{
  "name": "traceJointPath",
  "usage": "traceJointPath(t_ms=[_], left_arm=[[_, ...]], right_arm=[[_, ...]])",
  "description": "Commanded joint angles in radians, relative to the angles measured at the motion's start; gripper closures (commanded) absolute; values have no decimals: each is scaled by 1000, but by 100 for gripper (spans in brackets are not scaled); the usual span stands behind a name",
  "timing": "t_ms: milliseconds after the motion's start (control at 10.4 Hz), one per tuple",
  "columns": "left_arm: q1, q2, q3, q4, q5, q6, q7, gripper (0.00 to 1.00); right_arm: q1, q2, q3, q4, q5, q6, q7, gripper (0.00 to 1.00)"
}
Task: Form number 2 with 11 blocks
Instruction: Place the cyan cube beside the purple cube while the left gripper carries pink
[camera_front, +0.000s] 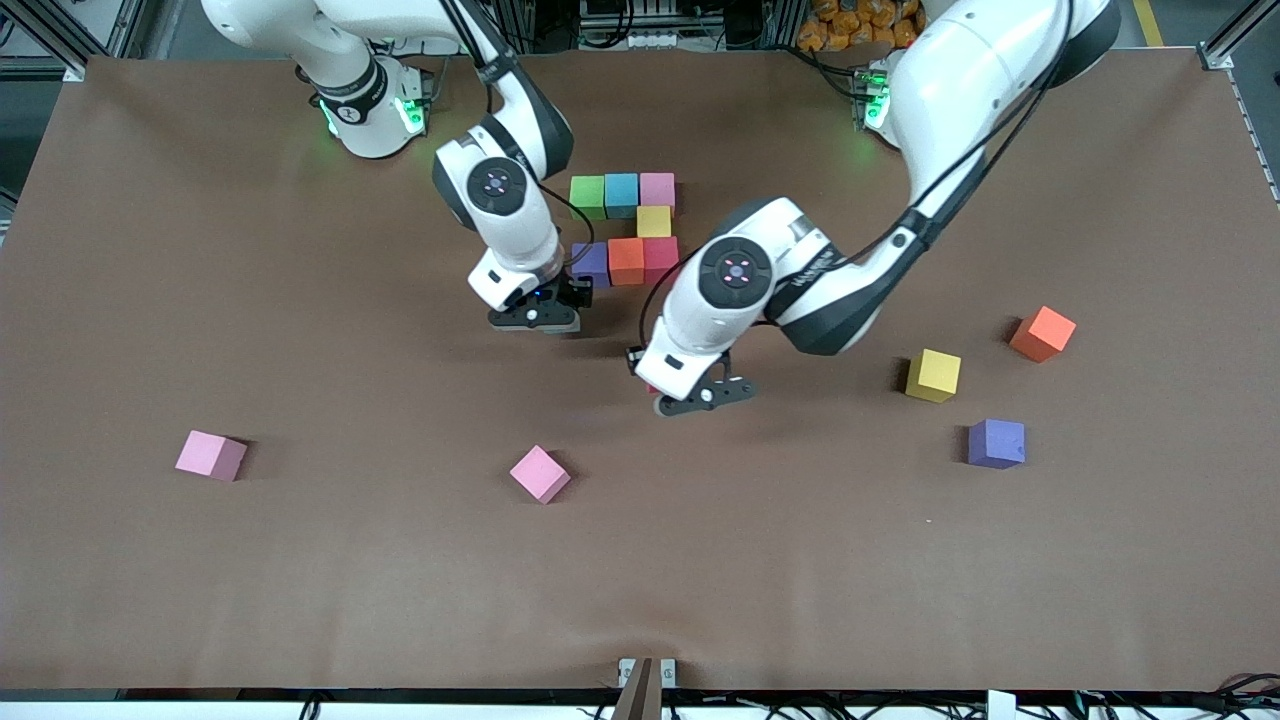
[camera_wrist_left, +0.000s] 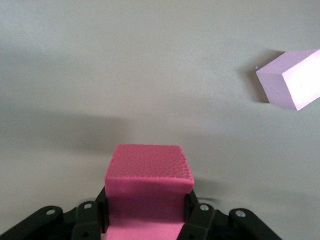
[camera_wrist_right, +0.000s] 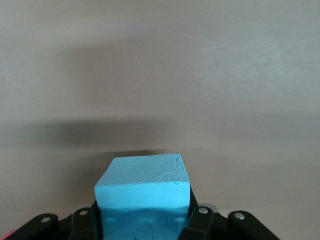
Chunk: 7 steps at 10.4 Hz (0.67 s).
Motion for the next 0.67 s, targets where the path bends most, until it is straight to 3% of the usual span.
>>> traceJointPath(t_ms=[0,575], left_arm=[[70,-38,-49,-21,-20,-61,47,73],[81,-50,-49,-19,-22,-92,67,72]], right_arm=[[40,77,-9,76,17,-3,45,61],[75,98,-8,72,16,-11,79,61]])
